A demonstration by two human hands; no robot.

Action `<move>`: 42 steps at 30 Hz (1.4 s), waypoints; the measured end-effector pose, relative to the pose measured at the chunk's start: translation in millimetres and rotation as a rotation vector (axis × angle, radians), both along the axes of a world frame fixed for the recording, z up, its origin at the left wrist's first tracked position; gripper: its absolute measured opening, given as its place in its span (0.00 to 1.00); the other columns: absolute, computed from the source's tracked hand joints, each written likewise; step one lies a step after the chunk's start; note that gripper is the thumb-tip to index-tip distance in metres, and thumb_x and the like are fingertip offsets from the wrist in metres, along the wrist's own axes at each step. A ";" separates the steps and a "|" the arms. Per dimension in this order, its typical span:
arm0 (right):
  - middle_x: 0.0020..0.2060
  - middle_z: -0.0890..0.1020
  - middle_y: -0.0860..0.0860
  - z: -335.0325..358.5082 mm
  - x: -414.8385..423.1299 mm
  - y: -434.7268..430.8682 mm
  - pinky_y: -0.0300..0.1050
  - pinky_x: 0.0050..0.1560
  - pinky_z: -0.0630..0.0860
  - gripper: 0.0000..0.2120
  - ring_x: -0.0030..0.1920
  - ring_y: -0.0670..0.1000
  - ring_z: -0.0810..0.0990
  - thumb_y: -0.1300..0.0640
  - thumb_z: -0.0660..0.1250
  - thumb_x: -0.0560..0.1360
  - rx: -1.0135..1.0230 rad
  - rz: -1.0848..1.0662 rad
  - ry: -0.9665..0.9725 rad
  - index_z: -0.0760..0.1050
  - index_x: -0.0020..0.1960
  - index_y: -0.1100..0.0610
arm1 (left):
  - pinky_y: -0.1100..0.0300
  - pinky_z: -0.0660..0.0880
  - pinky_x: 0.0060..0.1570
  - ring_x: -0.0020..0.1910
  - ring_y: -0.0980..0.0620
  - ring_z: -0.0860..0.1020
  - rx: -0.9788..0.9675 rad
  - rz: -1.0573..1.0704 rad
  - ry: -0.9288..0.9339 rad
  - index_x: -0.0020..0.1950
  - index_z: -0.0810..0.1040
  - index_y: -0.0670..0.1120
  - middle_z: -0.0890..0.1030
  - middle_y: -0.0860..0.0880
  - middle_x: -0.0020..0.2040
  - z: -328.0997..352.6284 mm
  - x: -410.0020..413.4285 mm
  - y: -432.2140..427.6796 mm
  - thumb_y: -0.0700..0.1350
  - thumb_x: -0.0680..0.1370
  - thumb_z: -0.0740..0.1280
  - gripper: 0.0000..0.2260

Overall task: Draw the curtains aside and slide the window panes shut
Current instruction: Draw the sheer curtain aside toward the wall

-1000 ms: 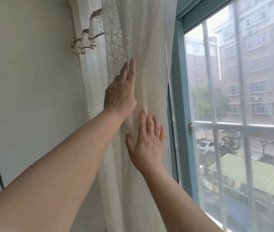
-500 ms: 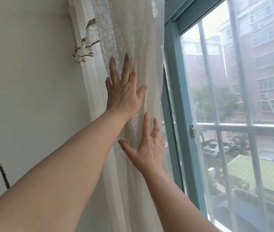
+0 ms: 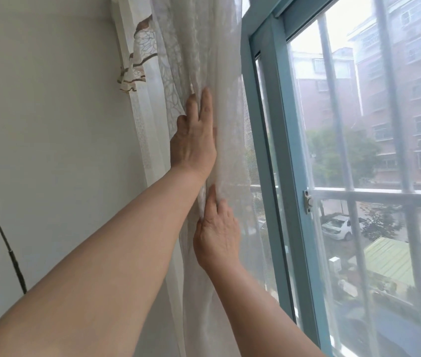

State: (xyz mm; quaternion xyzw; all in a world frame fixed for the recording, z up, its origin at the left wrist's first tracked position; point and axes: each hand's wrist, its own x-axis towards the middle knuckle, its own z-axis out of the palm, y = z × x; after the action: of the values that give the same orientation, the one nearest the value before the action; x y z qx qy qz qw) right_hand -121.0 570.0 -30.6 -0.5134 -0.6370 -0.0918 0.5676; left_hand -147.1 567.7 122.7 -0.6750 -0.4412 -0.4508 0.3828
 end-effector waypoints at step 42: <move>0.68 0.67 0.57 4.0 -90.7 306.4 0.52 0.58 0.67 0.32 0.62 0.60 0.69 0.66 0.56 0.73 -0.019 -0.020 -0.052 0.52 0.75 0.58 | 0.51 0.74 0.45 0.56 0.42 0.74 0.002 -0.182 -0.063 0.77 0.46 0.46 0.59 0.42 0.74 -21.7 -97.6 322.0 0.37 0.78 0.58 0.31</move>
State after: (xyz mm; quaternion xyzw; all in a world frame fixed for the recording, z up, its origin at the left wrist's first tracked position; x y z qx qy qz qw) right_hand -211.7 876.3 -26.6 -0.5227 -0.6471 -0.1047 0.5451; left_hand -244.7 889.7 101.0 -0.6973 -0.3894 -0.5052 0.3270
